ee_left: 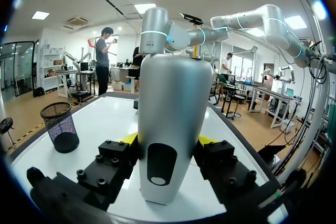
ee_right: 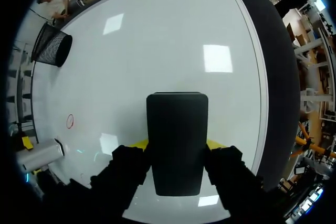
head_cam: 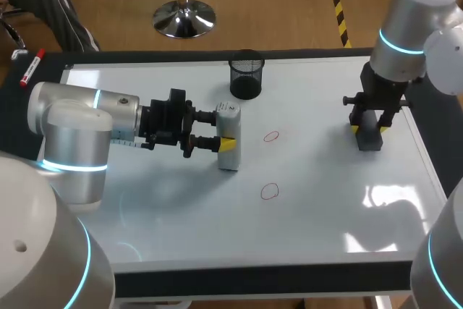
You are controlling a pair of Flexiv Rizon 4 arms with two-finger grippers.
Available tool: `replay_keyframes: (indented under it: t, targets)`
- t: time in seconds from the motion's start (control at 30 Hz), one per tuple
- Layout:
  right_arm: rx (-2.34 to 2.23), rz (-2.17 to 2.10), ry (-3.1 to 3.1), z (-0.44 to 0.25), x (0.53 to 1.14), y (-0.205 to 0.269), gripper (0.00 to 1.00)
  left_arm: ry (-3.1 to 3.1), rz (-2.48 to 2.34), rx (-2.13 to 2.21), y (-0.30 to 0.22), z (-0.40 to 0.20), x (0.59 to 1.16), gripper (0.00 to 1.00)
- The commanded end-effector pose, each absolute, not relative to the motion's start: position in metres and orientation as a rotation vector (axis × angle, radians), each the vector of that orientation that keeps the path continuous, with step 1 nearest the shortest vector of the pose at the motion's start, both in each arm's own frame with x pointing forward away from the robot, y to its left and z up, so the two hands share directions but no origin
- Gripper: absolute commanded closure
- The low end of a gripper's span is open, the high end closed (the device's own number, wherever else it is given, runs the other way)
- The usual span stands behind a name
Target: Pick up the inspection probe, press it on each red-marked spot on the whiteboard one by one, put down the probe, pick up the eraser, and wipe off all the red marks.
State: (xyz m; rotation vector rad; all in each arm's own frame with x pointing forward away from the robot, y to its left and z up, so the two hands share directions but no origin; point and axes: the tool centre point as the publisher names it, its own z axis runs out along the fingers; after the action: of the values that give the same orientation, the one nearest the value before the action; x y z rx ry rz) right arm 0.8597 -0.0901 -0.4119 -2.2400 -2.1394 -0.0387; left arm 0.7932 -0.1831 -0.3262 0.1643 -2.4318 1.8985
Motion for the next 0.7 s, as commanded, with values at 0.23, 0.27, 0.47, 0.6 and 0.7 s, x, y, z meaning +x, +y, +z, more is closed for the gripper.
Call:
replay_keyframes:
  t: [0.23,0.27,0.47,0.6,0.7]
  targets:
    - [-2.237,-0.042,-2.14,-0.411,0.86,-0.091,1.0,-2.451,1.899,0.145,-0.186,-0.313,0.786,1.0]
    - [-2.237,-0.042,-2.14,-0.411,0.86,-0.091,1.0,-2.45,1.902,0.145,-0.186,-0.31,0.786,1.0]
    - [-2.237,-0.042,-2.14,-0.411,0.86,-0.091,1.0,-2.448,1.904,0.129,-0.189,-0.299,0.785,1.0]
    - [-2.237,-0.042,-2.14,-0.411,0.86,-0.091,1.0,-2.448,1.904,0.112,-0.19,-0.291,0.786,1.0]
    - [-2.237,-0.042,-2.14,-0.411,0.86,-0.091,1.0,-2.448,1.896,0.094,-0.192,-0.286,0.787,1.0]
